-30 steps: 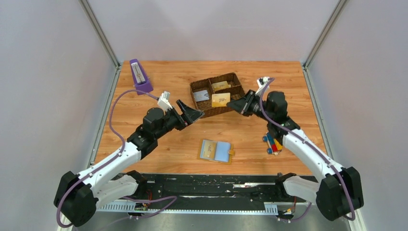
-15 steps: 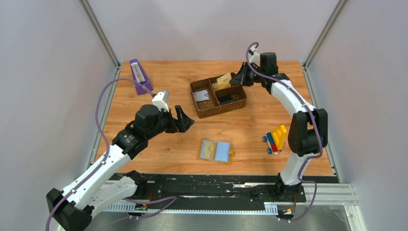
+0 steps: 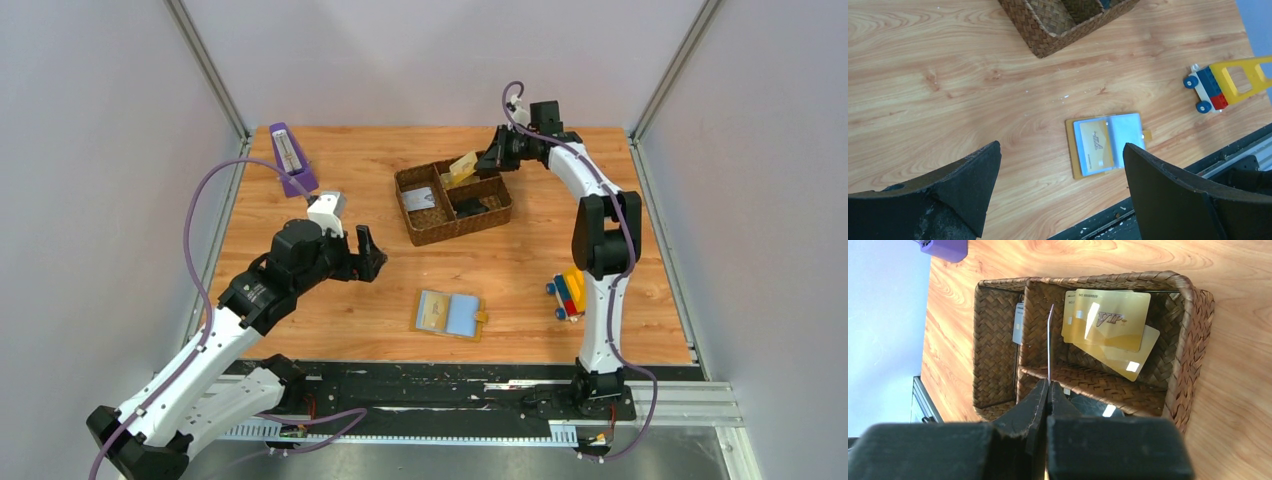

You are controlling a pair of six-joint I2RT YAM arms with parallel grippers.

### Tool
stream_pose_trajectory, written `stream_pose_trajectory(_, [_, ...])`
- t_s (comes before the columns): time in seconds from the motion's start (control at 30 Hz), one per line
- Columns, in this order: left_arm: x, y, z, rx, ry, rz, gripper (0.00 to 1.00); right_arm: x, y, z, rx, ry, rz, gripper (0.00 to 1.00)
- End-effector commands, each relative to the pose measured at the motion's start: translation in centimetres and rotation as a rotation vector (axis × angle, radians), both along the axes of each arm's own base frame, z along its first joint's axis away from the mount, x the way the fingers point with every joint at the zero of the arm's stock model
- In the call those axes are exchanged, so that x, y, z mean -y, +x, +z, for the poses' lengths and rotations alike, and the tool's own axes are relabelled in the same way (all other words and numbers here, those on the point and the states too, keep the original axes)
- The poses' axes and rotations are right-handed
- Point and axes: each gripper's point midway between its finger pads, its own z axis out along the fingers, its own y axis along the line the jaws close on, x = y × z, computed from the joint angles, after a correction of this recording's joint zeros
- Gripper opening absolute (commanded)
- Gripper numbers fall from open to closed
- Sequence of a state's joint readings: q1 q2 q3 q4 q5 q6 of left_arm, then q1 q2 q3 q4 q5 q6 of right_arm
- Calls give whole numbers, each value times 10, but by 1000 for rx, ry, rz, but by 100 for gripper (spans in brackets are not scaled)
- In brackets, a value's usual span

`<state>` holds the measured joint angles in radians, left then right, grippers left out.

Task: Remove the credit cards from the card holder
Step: Place the credit card in the storage box.

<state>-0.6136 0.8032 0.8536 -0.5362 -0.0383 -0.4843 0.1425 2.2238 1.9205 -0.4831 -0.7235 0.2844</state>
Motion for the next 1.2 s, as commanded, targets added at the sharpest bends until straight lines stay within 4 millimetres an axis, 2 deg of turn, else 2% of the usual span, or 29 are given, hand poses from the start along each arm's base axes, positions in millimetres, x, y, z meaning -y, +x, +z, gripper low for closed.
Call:
stream_pose_trajectory(0.0, [-5, 6, 16, 63, 5, 18, 100, -7, 12, 17, 47, 32, 44, 0])
stream_pose_trajectory(0.17, [-6, 7, 15, 63, 9, 31, 100, -12, 21, 9, 27, 62, 56, 0])
stream_pose_trajectory(0.47, [-11, 9, 15, 68, 15, 59, 100, -16, 18, -11, -29, 78, 65, 0])
stream_pose_trajectory(0.63, [-11, 9, 15, 64, 10, 63, 100, -25, 15, -23, -50, 87, 93, 0])
stream_pose_trajectory(1.17, [-9, 9, 12, 55, -7, 68, 100, -30, 22, -49, -95, 99, 92, 3])
